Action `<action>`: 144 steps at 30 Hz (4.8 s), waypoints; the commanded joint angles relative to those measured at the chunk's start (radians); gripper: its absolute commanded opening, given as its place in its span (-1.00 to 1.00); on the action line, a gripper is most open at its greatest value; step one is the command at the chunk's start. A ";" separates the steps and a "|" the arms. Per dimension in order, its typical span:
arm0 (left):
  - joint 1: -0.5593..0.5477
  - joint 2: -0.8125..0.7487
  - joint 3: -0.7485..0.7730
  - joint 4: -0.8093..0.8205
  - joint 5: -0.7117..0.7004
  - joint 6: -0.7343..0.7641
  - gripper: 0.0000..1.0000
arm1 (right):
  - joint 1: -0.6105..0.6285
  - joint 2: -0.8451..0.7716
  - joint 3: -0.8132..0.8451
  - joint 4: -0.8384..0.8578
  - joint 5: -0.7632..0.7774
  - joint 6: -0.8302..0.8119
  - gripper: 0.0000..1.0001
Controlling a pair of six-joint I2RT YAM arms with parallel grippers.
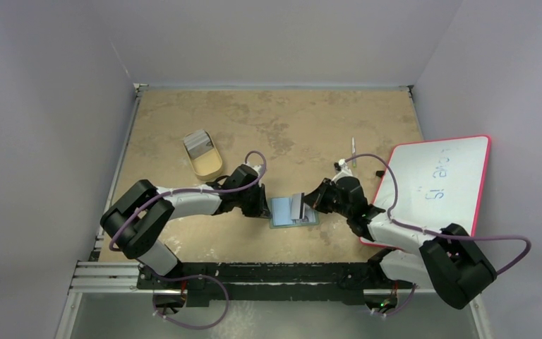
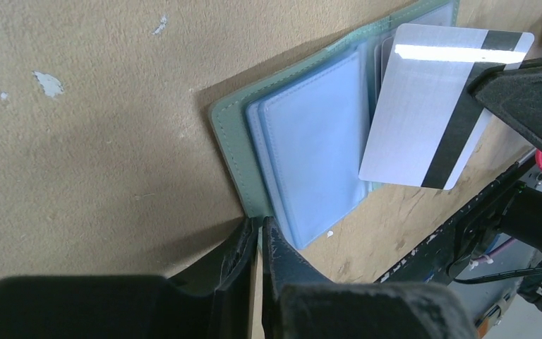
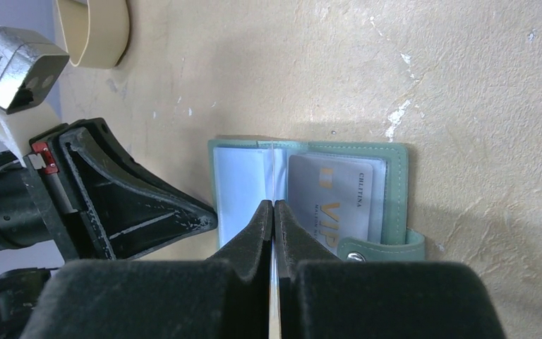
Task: Put the credit cards into the card holder
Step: Insert the credit card into the card holder.
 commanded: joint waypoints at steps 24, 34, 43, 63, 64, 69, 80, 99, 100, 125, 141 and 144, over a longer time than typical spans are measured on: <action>-0.009 0.020 -0.007 -0.033 -0.064 0.026 -0.95 | -0.093 0.082 -0.014 0.111 -0.136 -0.204 -1.00; -0.008 0.026 -0.002 -0.027 -0.063 0.020 -0.95 | -0.096 0.162 -0.044 0.278 -0.285 -0.213 -1.00; -0.010 0.029 0.000 -0.030 -0.065 0.018 -0.95 | -0.096 0.186 -0.071 0.328 -0.302 -0.190 -1.00; -0.020 0.025 -0.003 -0.029 -0.070 0.010 -0.95 | -0.096 0.337 -0.071 0.470 -0.343 -0.038 -1.00; -0.021 0.023 -0.002 -0.029 -0.070 0.010 -0.95 | -0.095 0.344 -0.070 0.481 -0.345 -0.030 -1.00; -0.023 0.019 -0.004 -0.031 -0.072 0.007 -0.95 | -0.096 0.369 -0.076 0.526 -0.341 -0.006 -1.00; -0.025 0.013 -0.020 -0.017 -0.080 -0.009 -0.96 | -0.096 0.423 -0.126 0.690 -0.322 0.093 -1.00; -0.041 -0.013 -0.081 0.041 -0.093 -0.077 -0.97 | -0.096 0.354 -0.166 0.726 -0.236 0.134 -1.00; -0.044 -0.016 -0.087 0.044 -0.097 -0.084 -0.97 | -0.096 0.360 -0.168 0.736 -0.236 0.137 -1.00; -0.083 -0.085 -0.156 0.154 -0.187 -0.211 -0.98 | -0.088 0.827 -0.271 1.392 -0.326 0.316 -0.50; -0.083 -0.135 -0.135 0.079 -0.236 -0.185 -1.00 | -0.068 0.310 -0.038 0.255 -0.150 0.014 -0.25; -0.083 -0.141 -0.135 0.093 -0.232 -0.190 -1.00 | -0.064 0.267 0.004 0.109 -0.119 -0.023 -0.25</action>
